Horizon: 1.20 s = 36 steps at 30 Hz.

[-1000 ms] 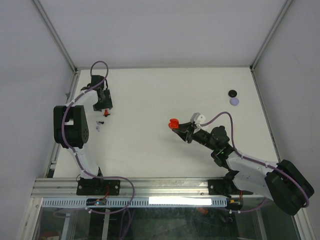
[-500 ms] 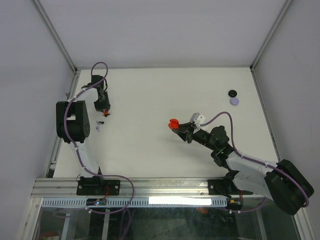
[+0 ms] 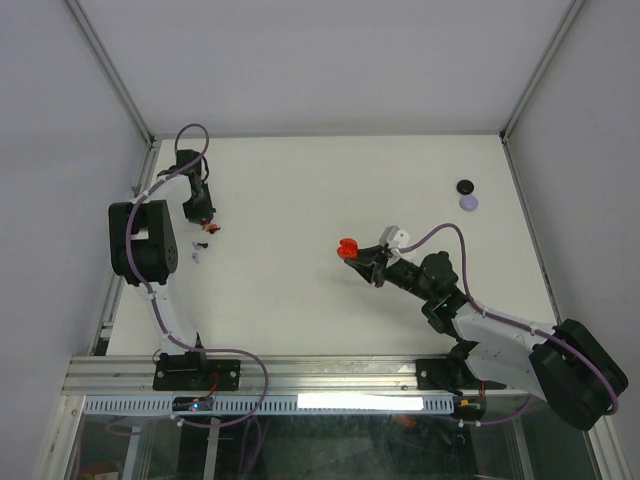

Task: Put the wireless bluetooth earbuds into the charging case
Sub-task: Pick up the earbud from the center of the board.

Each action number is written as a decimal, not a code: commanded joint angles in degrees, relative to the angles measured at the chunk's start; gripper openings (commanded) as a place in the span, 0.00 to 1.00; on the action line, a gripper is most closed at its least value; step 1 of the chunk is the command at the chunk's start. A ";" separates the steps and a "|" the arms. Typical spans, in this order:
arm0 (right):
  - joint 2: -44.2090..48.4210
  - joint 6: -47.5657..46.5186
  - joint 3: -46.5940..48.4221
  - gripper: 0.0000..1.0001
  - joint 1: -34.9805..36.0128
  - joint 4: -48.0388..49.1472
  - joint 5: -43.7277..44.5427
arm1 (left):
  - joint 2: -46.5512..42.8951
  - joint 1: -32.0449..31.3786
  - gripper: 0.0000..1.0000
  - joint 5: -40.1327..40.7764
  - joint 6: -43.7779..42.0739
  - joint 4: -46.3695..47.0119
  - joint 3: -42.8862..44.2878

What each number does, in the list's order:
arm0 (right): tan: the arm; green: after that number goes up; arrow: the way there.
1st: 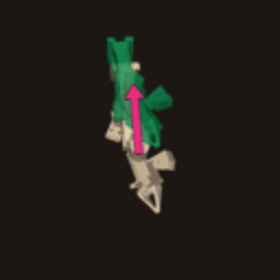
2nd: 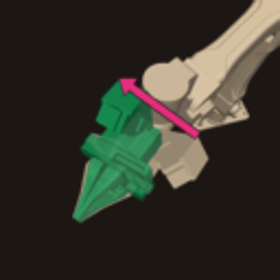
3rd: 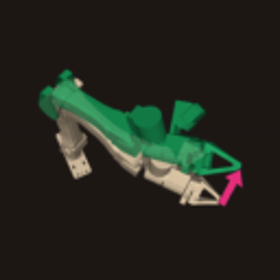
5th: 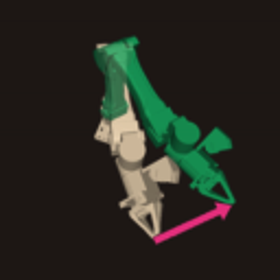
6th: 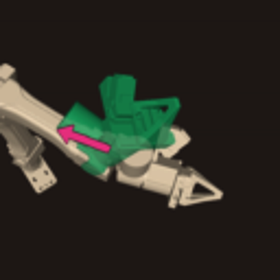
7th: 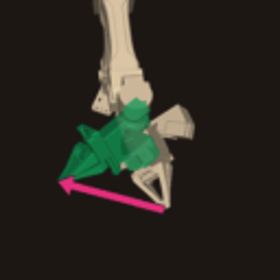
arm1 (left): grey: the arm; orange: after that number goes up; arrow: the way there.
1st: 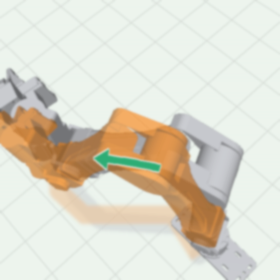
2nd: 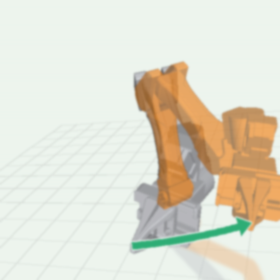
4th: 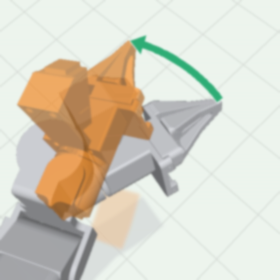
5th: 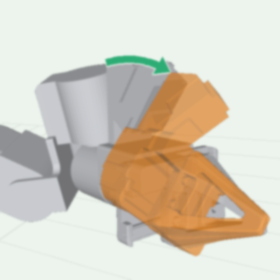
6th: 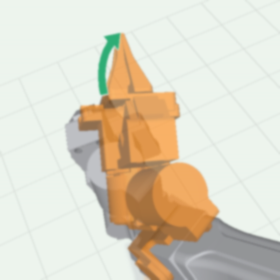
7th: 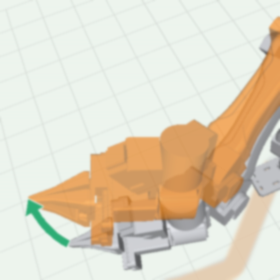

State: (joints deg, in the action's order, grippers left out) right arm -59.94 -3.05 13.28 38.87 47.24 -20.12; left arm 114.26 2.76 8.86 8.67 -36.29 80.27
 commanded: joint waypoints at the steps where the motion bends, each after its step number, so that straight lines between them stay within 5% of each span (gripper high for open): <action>1: 1.55 -0.59 1.23 0.00 -0.12 2.58 0.62 | -1.91 1.57 0.13 0.40 0.79 -1.14 0.33; 16: 2.17 0.90 2.44 0.00 0.51 5.20 -1.40 | -18.69 0.36 0.06 -12.60 3.55 6.62 -7.51; 36: -1.44 -0.81 5.11 0.00 4.07 11.99 1.15 | -46.37 -17.04 0.06 -20.01 23.04 26.05 -26.23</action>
State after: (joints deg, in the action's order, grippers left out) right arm -60.45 -1.98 15.68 42.15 52.51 -20.60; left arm 72.69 -11.94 -9.10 24.97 -18.96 56.75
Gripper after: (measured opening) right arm 0.241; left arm 0.173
